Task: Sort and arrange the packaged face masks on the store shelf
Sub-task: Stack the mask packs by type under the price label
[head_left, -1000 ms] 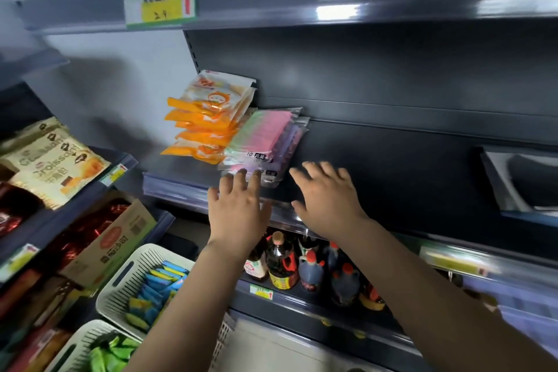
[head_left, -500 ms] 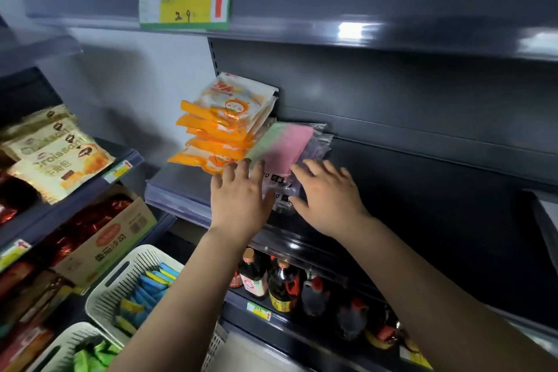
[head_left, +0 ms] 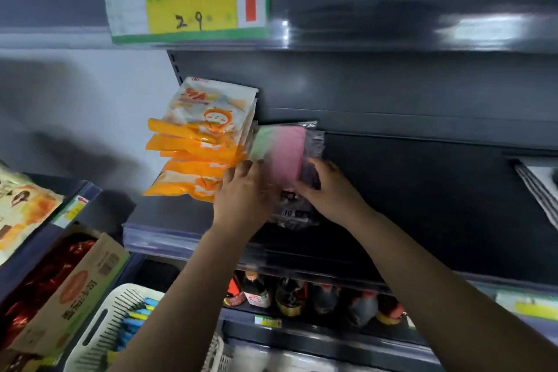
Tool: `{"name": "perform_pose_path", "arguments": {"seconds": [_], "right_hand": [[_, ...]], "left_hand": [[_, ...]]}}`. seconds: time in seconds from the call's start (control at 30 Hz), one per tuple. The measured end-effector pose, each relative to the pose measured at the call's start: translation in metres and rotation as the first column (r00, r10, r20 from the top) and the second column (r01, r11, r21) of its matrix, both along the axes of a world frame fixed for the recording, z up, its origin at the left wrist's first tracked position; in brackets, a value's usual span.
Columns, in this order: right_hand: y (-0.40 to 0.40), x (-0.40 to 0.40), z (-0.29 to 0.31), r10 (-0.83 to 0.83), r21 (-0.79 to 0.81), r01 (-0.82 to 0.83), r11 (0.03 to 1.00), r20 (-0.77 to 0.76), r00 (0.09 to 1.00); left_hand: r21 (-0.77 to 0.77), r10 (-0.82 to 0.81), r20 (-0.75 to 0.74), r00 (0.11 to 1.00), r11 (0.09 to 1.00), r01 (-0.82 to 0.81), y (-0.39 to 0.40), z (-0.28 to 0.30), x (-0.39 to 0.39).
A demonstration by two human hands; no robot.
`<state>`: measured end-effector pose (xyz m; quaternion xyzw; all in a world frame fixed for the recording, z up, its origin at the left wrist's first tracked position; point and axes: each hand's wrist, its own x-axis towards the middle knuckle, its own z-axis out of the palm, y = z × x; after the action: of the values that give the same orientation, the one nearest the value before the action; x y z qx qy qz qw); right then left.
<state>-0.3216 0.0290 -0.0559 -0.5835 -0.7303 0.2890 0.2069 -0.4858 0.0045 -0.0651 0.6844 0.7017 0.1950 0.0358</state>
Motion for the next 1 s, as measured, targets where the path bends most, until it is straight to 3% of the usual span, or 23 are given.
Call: {"name": "perform_pose_path", "arguments": {"seconds": [0.1, 0.2, 0.4, 0.5, 0.6, 0.7, 0.8, 0.9, 1.0], "right_hand": [[0.001, -0.008, -0.007, -0.163, -0.109, 0.143, 0.984, -0.199, 0.966], [0.003, -0.014, -0.012, -0.338, -0.209, 0.273, 0.939, -0.412, 0.846], [0.002, -0.022, -0.014, -0.520, -0.449, 0.287, 0.846, -0.578, 0.629], [0.002, -0.025, -0.017, -0.503, -0.426, 0.291, 0.857, -0.564, 0.655], [0.000, -0.023, -0.020, -0.513, -0.372, 0.354, 0.858, -0.576, 0.637], [-0.007, -0.018, -0.019, -0.502, -0.300, 0.406, 0.863, -0.588, 0.634], [-0.017, -0.002, -0.019, -0.489, -0.258, 0.429, 0.866, -0.622, 0.612], [-0.029, 0.020, -0.015, -0.442, -0.230, 0.401, 0.887, -0.674, 0.592], [-0.043, 0.037, -0.011, -0.370, -0.188, 0.347, 0.919, -0.719, 0.589]], "left_hand": [[0.014, -0.084, -0.004, 0.996, 0.996, 0.084, 0.003, -0.002, -0.004], [0.029, -0.130, 0.018, 0.991, 0.991, 0.129, 0.000, -0.008, -0.007], [0.043, -0.224, 0.044, 0.974, 0.974, 0.222, -0.004, -0.022, -0.010], [0.005, -0.250, 0.080, 0.965, 0.968, 0.250, -0.004, -0.021, -0.012], [0.095, -0.301, 0.104, 0.948, 0.952, 0.292, -0.004, -0.023, -0.012], [0.057, -0.292, 0.265, 0.919, 0.956, 0.287, -0.002, -0.022, -0.011], [0.018, -0.211, 0.496, 0.842, 0.972, 0.233, 0.003, -0.018, -0.007], [-0.161, -0.025, 0.799, 0.601, 0.954, 0.254, 0.009, -0.009, 0.002], [-0.232, 0.084, 0.904, 0.420, 0.921, 0.313, 0.016, 0.000, 0.019]]}}
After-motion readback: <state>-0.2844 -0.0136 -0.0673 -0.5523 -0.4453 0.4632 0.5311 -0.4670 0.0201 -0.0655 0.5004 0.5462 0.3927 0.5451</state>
